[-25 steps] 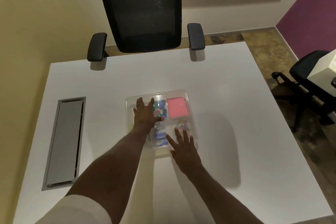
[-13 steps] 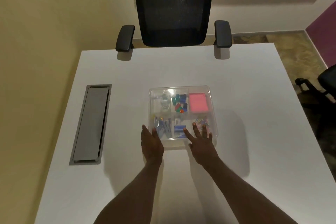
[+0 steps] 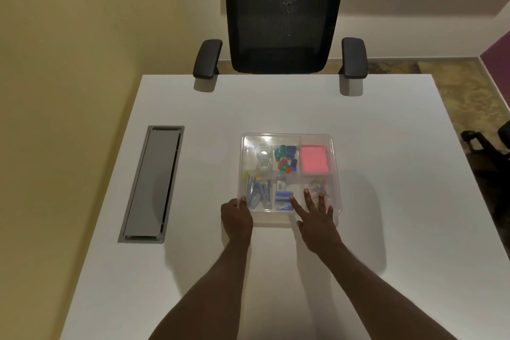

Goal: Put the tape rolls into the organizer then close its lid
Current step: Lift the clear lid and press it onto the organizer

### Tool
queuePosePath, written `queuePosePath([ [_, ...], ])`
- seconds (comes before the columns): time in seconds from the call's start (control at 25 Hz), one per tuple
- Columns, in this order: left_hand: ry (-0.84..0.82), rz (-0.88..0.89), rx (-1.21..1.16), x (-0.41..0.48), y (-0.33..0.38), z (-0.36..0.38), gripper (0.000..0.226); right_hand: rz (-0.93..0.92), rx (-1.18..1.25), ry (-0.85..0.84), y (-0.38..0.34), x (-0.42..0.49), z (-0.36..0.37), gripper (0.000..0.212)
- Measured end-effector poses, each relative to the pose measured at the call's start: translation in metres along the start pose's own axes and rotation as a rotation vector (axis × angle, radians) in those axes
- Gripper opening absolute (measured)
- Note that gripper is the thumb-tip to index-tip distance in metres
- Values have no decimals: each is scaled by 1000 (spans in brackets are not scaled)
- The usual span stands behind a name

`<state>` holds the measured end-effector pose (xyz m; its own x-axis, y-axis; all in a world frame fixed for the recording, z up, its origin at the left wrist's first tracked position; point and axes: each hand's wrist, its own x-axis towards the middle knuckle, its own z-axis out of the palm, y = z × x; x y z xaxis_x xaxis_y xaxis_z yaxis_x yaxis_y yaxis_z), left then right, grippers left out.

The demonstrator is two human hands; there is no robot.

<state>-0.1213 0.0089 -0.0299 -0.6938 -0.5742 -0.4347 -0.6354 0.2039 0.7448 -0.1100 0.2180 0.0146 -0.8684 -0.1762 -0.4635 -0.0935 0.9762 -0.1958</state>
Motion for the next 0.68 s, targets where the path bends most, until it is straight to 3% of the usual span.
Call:
queuePosePath([
  [0.04,26,103,119,3,6,-2,26,0,2,6,-1,0,-1,72],
  [0.12,36,241,283,19,27,-4,48,2,1,12,-2,1,-1,72],
  [0.28,-249,536,628,63,74,6,67,-4,13,47,0,2,3,74],
  [0.48,-329,598,920,114,122,21,70,0,29,63,3,5,9,78],
  [0.68,-341,576,951,120,130,23,74,-22,29,102,7,8,18,79],
])
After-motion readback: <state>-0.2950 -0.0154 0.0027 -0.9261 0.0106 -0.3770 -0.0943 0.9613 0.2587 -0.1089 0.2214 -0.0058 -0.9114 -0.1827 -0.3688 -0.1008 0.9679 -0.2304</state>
